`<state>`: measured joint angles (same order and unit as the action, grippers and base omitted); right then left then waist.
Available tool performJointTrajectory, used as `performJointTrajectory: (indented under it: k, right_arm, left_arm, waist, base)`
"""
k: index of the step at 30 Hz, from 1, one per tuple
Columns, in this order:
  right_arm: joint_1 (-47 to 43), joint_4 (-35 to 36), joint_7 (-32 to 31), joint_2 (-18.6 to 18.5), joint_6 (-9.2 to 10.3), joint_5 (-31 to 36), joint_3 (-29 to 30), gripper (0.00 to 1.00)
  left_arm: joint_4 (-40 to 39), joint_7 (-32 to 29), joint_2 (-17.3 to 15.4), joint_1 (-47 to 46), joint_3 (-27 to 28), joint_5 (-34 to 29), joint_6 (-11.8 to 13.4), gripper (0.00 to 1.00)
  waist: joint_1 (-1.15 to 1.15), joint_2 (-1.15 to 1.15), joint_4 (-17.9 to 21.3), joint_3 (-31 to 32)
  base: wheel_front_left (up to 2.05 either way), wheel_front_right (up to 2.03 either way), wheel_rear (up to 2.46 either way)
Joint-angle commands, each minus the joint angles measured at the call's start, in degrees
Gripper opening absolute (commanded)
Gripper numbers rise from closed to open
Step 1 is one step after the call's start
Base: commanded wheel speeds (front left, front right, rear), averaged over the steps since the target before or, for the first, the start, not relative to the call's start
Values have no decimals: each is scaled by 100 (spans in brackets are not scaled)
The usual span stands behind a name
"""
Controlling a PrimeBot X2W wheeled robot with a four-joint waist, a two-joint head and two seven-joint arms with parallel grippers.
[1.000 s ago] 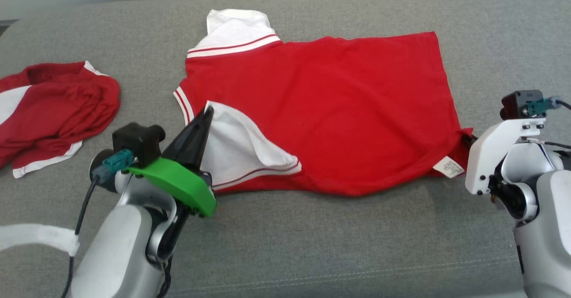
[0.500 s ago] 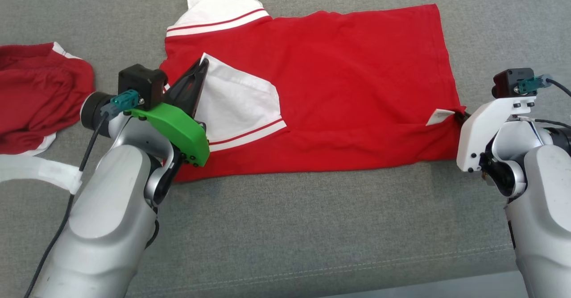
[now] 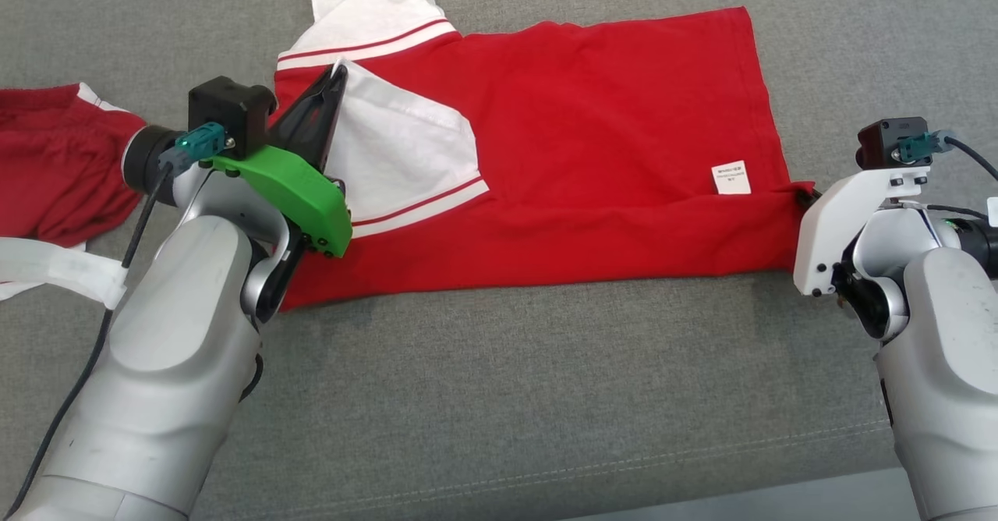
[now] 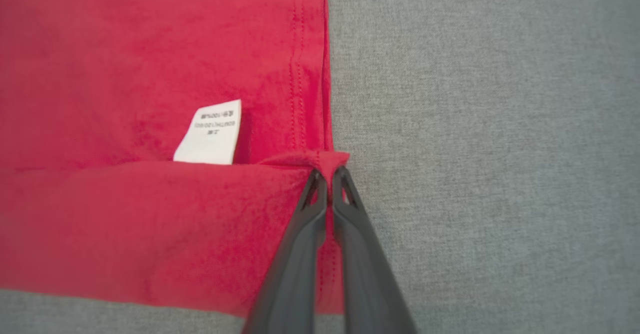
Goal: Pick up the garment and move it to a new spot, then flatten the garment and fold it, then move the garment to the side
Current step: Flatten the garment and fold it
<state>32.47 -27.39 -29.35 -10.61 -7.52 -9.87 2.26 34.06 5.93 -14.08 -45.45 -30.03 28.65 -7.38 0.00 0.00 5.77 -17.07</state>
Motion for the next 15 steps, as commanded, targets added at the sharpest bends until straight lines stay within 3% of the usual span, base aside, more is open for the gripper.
performJointTrajectory:
  k: [1, 14, 15]
  right_arm:
    - [58, -22, 101, -17, 7, 42, -7, 0]
    - [157, -143, 619, 48, 7, -123, -18, 0]
    - [173, -162, 654, 52, 7, -122, -16, 0]
  left_arm:
    - [60, 63, -5, -121, -6, 51, -8, 0]
    - [684, 240, 15, -189, -122, 175, 19, 0]
    - [729, 261, 25, -197, -116, 180, 30, 7]
  waist:
    - [0, 0, 8, 9]
    - [0, 0, 54, 77]
    - [0, 0, 52, 77]
  base:
    - [0, 0, 0]
    - [0, 0, 0]
    - [0, 0, 0]
